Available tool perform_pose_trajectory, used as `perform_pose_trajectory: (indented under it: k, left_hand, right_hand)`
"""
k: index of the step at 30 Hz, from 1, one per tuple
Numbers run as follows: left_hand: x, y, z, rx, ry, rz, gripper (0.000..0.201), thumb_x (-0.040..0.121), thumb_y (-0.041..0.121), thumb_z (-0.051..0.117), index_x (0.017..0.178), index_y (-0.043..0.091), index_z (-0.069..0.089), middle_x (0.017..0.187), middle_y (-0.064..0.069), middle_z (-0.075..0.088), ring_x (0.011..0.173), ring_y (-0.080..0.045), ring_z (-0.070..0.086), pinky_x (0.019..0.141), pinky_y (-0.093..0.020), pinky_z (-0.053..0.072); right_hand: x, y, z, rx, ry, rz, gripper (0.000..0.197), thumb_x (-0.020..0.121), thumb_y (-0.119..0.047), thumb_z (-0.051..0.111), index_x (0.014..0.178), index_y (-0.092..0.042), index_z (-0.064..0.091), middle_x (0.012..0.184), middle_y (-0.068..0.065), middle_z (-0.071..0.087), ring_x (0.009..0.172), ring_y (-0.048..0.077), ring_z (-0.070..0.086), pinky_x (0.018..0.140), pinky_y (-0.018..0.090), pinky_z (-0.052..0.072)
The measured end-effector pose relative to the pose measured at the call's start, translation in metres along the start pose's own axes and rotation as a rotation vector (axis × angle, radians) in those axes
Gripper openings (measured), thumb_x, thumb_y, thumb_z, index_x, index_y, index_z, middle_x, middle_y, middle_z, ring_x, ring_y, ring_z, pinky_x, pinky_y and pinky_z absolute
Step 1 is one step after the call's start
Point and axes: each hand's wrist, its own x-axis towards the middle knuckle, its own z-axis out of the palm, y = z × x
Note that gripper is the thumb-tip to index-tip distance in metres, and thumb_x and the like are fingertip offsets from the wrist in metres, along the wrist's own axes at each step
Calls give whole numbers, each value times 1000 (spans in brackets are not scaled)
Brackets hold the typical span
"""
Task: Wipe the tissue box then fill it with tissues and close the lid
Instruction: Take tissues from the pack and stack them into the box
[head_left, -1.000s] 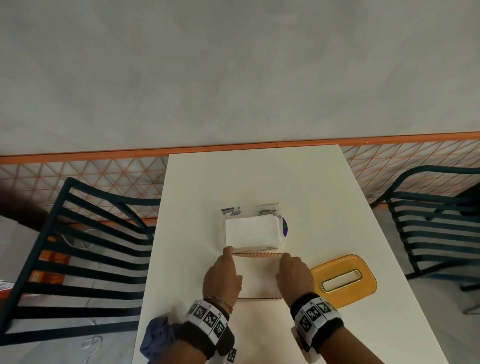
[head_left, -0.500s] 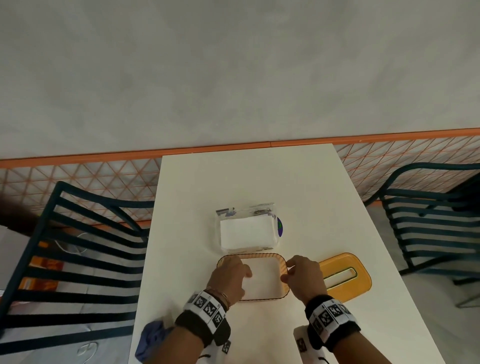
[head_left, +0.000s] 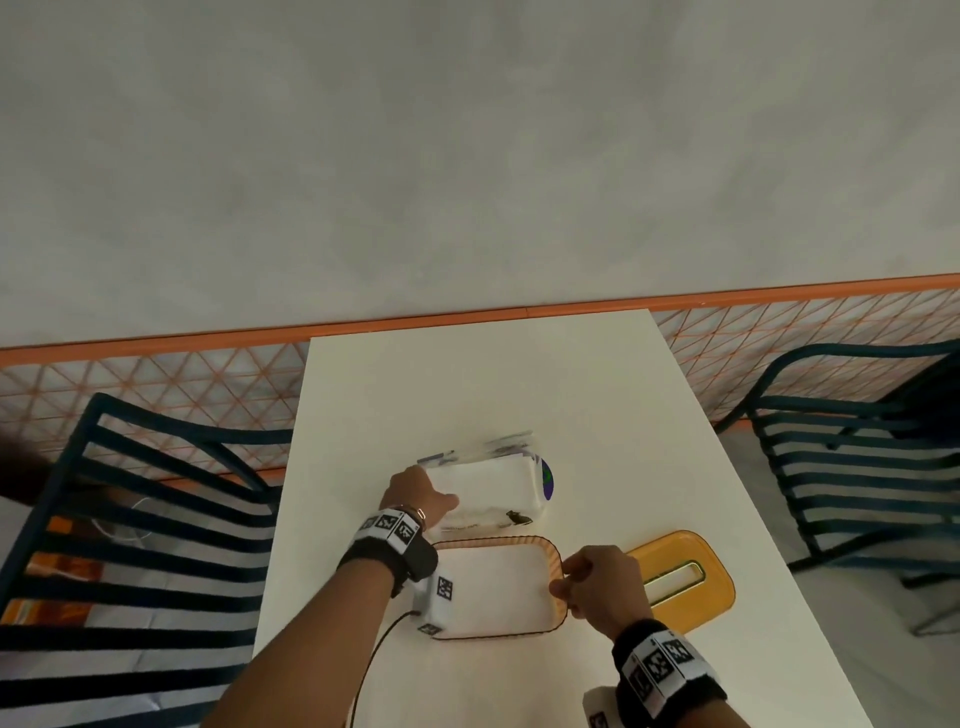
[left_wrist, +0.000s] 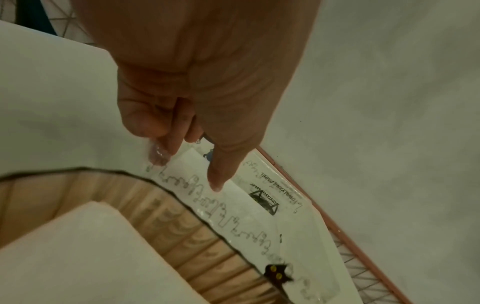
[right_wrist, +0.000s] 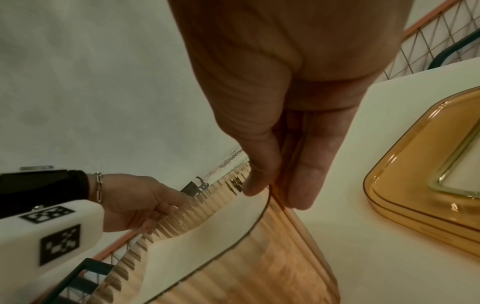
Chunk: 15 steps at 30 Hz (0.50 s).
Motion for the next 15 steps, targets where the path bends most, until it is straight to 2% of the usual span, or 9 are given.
perform_pose_trajectory:
  k: [3,5,8,11,15]
  left_hand:
    - [4,4,3,-29,-24,-36,56,80,44,79,118,7,62,117,-8,69,85,-19,57,72,-24,45]
    - [5,6,4,-52,-34,-61,56,77,40,83,117,6,62,118,-9,69,96,-24,65,73,-27,48]
    - [6,8,5,-90,-26,-89,58,75,36,86,118,5,62,121,-11,69,107,-27,67,79,-30,53]
    - [6,11,7,-125,-29,-114,71,76,40,85,129,2,57,132,-14,64,118,-29,63,91,-32,52]
    - [6,14,10,-138,-33,-126,75,78,44,82,133,2,54,135,-13,62,122,-29,61,94,-32,51]
  right_hand:
    - [0,1,0,16,-6,18,16,81,-16,83,93,-15,71,79,3,75,65,16,74,60,23,61]
    - [0,2,0,24,-6,23,16,80,-16,83,92,-14,71,77,4,75,65,17,74,58,22,60]
    - [2,2,0,23,-11,26,17,80,-17,83,91,-15,71,76,3,75,63,16,74,59,23,61]
    - [3,3,0,18,-9,15,17,78,-15,84,89,-15,71,75,3,75,62,16,74,60,25,63]
    - [2,3,-1,13,-6,6,17,78,-15,84,89,-14,71,75,3,75,62,16,74,62,27,63]
